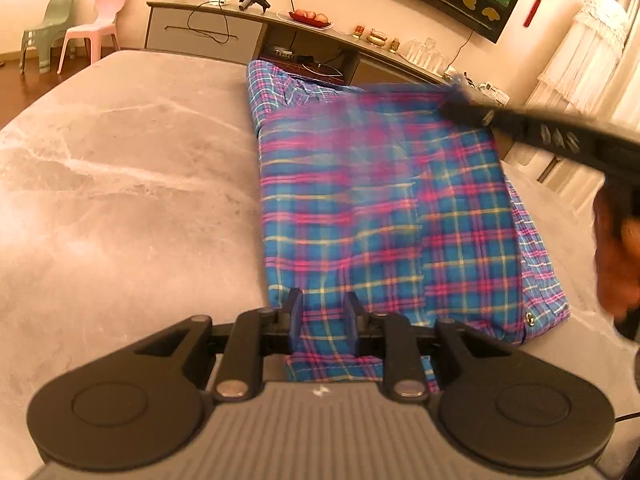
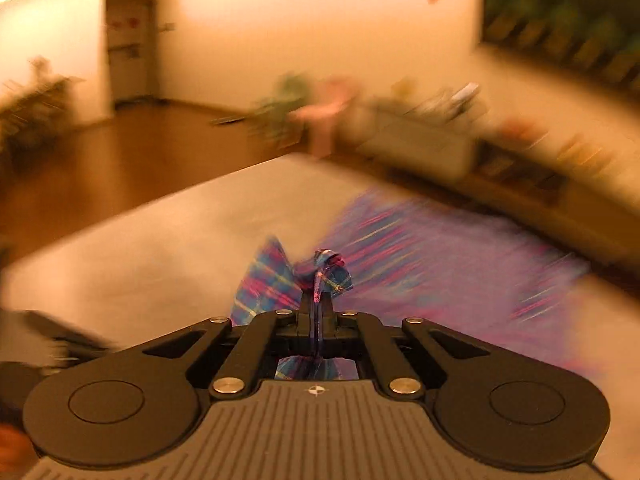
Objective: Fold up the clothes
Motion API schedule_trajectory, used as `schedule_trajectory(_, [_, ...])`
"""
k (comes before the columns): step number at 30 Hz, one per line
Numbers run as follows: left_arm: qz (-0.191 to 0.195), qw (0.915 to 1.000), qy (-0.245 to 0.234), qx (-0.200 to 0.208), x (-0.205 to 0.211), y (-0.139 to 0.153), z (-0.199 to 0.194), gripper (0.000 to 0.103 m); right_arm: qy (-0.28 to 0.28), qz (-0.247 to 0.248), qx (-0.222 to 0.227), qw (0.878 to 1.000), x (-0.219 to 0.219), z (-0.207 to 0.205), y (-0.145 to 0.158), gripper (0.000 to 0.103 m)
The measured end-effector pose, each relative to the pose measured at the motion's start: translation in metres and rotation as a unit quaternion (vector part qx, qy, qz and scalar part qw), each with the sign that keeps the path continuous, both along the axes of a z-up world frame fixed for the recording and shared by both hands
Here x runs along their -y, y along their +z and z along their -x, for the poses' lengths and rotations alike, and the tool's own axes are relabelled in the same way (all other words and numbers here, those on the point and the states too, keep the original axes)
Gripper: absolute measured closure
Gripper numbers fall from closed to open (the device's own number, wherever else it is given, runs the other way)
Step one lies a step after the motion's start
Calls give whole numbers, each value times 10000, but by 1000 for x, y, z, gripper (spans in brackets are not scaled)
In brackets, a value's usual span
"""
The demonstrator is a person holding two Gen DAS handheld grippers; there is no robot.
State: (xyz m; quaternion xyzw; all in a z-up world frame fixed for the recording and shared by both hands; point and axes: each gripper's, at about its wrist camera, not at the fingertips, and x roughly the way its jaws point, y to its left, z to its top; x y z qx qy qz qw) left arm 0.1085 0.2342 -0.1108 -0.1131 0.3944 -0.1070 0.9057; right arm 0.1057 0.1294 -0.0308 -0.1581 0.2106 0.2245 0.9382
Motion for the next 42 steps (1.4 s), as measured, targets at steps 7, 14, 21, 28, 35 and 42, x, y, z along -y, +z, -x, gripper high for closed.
schedule_trajectory(7, [-78,10000,1,33,0,0,0,80,-524,209,292,9980,32,-2,-10,47])
schedule_trajectory(14, [-668,9976,-26,177,3,1,0,83,-17,291,-1204,9923,38,-2,-51,53])
schedule_trajectory(21, [-892,9939,-193,619,9,23,14,79,-376,-749,-1292,9881,74,16,-24,53])
schedule_trajectory(28, [-1330,9883,-634,407,27,0,9,76,-487,711,-877,9924,47,30,-48,61])
schedule_trajectory(35, [-1318,9886,-611,406,23,-2,5,75,323,-873,-2346,9676,66,26,-44,61])
schedule_trajectory(42, [-1316,9877,-707,450,21,-2,4,73,368,-627,-1859,9799,48,38,-34,103])
